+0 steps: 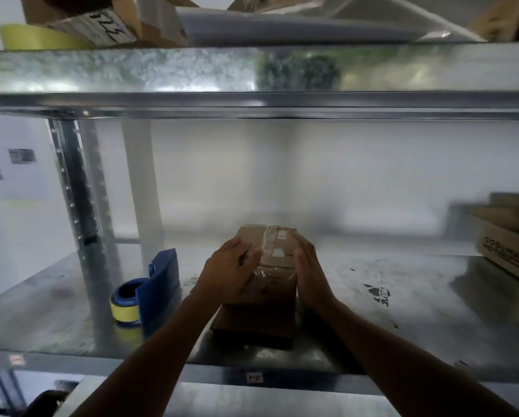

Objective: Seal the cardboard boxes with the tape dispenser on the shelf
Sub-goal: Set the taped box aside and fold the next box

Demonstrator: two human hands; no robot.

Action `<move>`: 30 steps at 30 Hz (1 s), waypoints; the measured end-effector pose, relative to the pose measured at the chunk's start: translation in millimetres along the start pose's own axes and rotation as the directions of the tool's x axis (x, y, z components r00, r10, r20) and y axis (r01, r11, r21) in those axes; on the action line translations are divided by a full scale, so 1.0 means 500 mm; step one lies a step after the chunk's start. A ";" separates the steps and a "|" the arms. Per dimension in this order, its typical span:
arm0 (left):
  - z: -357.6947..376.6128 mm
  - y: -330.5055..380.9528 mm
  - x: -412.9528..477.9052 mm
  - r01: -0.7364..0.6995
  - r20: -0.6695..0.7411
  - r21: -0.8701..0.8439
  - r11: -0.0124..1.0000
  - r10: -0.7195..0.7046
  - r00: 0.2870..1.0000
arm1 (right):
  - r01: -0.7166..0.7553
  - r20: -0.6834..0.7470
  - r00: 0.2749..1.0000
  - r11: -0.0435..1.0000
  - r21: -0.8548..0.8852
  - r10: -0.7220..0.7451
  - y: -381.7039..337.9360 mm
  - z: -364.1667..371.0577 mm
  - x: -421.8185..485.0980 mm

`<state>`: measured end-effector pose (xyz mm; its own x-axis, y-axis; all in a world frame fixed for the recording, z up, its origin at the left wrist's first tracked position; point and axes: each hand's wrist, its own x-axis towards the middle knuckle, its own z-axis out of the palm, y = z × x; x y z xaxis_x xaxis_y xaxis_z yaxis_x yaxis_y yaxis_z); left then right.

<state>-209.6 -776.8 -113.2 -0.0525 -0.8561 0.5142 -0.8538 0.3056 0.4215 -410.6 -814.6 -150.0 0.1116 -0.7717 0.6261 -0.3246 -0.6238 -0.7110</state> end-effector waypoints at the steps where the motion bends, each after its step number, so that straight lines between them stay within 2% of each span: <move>1: 0.002 0.000 -0.001 0.003 -0.005 -0.005 1.000 -0.003 1.000 | -0.003 -0.013 1.000 1.000 -0.010 0.003 0.002 0.000 0.001; 4: 0.008 0.003 0.001 0.019 -0.021 -0.051 0.999 -0.020 1.000 | -0.050 -0.043 0.998 0.999 -0.001 0.050 0.004 0.004 0.004; 8: 0.011 0.014 0.011 0.070 0.006 -0.091 0.993 -0.069 0.998 | -0.209 0.034 0.978 0.955 0.210 0.207 -0.003 0.011 0.013; 11: 0.006 0.016 0.018 0.058 0.026 -0.122 0.991 -0.056 0.998 | -0.307 0.102 0.952 0.891 0.333 0.290 -0.016 0.006 0.014; 16: -0.013 0.021 0.030 -0.009 0.168 -0.215 0.977 0.046 0.985 | -0.285 0.095 0.958 0.845 0.452 0.272 -0.055 -0.043 0.028; 21: -0.032 0.025 0.020 -0.005 0.197 -0.345 0.939 0.078 0.977 | -0.234 0.195 0.965 0.907 0.349 0.174 -0.083 -0.109 0.037; 23: -0.037 0.035 0.014 0.021 0.228 -0.423 0.906 0.084 0.970 | -0.194 0.178 0.974 0.930 0.314 0.143 -0.084 -0.126 0.039; 26: -0.039 0.053 0.022 -0.067 0.249 -0.340 0.938 0.158 0.956 | -0.176 0.151 0.979 0.937 0.302 0.136 -0.101 -0.141 0.047; 28: -0.037 0.074 0.028 -0.053 0.223 -0.340 0.939 0.135 0.966 | -0.160 0.151 0.981 0.949 0.271 0.122 -0.117 -0.147 0.049; 30: -0.040 0.099 0.025 0.018 0.207 -0.426 0.905 0.078 0.975 | -0.146 0.152 0.982 0.958 0.246 0.111 -0.131 -0.153 0.051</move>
<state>-242.0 -763.9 -71.1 -0.2249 -0.8975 0.3794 -0.5527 0.4382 0.7089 -458.1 -783.9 -63.0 0.2163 -0.8457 0.4878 -0.0959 -0.5156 -0.8514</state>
